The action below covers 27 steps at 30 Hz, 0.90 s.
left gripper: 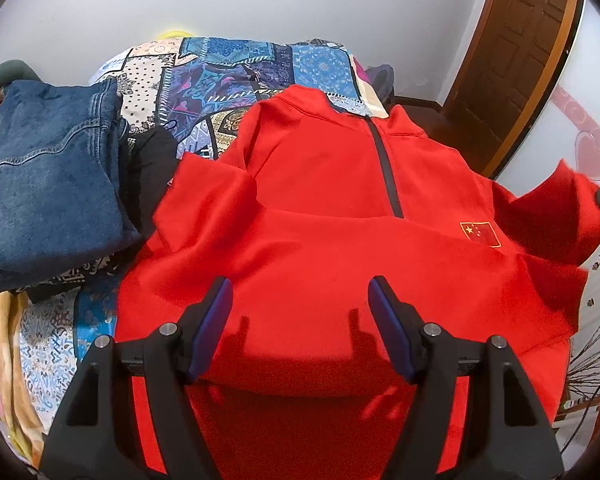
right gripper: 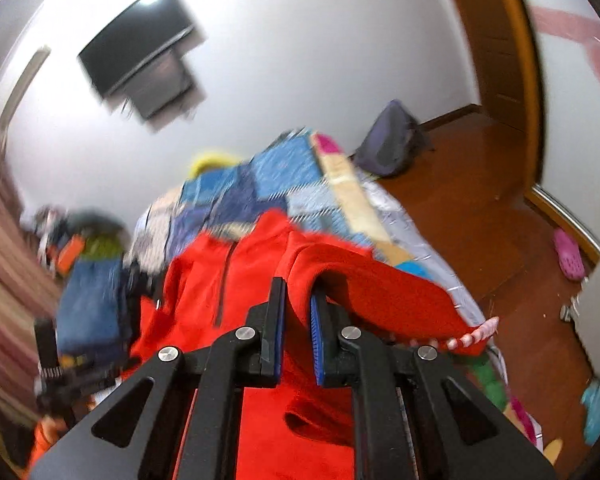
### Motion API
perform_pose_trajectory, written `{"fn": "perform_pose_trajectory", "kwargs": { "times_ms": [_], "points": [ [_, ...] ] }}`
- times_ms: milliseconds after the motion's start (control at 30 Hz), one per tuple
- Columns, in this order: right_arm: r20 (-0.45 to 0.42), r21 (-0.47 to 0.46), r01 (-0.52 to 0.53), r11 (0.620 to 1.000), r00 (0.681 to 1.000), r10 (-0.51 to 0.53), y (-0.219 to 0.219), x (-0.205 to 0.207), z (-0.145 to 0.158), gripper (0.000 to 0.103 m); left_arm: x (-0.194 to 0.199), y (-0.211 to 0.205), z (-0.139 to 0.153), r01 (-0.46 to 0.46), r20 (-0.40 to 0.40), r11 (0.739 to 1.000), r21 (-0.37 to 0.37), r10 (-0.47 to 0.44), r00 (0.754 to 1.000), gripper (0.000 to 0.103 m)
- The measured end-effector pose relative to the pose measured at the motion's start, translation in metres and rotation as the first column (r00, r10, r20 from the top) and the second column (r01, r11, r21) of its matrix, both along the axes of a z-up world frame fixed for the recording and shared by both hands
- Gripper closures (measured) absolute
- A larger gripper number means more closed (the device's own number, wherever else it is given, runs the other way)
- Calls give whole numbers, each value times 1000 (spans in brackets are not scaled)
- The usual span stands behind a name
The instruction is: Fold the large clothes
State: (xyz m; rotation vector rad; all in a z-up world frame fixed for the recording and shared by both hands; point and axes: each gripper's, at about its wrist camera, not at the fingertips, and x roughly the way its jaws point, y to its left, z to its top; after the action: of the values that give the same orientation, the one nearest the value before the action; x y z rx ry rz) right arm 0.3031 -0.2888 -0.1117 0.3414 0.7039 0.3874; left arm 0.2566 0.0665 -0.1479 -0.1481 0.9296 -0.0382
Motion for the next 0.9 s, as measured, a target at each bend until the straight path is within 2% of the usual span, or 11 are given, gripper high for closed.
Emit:
{"fn": "perform_pose_trajectory", "kwargs": {
  "times_ms": [133,233,333,400,500,533,600,700,767,900],
  "points": [
    [-103,-37,-90,995,991,85,23,5,-29,90,-4,3,-2,-1,-6,1000,-7,1,1000,34],
    [-188,-68,-93,993,979,79,28,7,-46,89,-6,6,-4,-3,-15,1000,-13,3,1000,34],
    [-287,-69,-109,992,954,85,24,6,-58,85,-8,7,-6,-1,-23,1000,-14,1,1000,34],
    [-308,-71,-102,992,948,75,22,2,-56,81,-8,8,-7,0,-27,1000,-13,0,1000,34],
    [-288,-72,-81,994,956,57,14,-7,-45,73,-8,6,-8,2,-29,1000,-17,-2,1000,34],
    [-276,-68,-63,996,960,42,8,-10,-40,70,-8,5,-8,4,-28,1000,-19,-4,1000,34],
    [-255,-56,-8,998,967,-6,-1,-10,-30,55,-7,4,-7,7,-25,1000,-20,-8,1000,34],
    [-243,0,103,995,965,-100,-20,-4,-27,44,-6,2,-7,15,-22,1000,-22,-15,1000,34],
    [-272,42,165,985,951,-148,-31,3,-31,43,-6,1,-7,18,-21,1000,-20,-19,1000,34],
    [-366,128,298,946,901,-234,-55,22,-55,43,-5,1,-8,18,-27,1000,-19,-19,999,34]
  ]
}}
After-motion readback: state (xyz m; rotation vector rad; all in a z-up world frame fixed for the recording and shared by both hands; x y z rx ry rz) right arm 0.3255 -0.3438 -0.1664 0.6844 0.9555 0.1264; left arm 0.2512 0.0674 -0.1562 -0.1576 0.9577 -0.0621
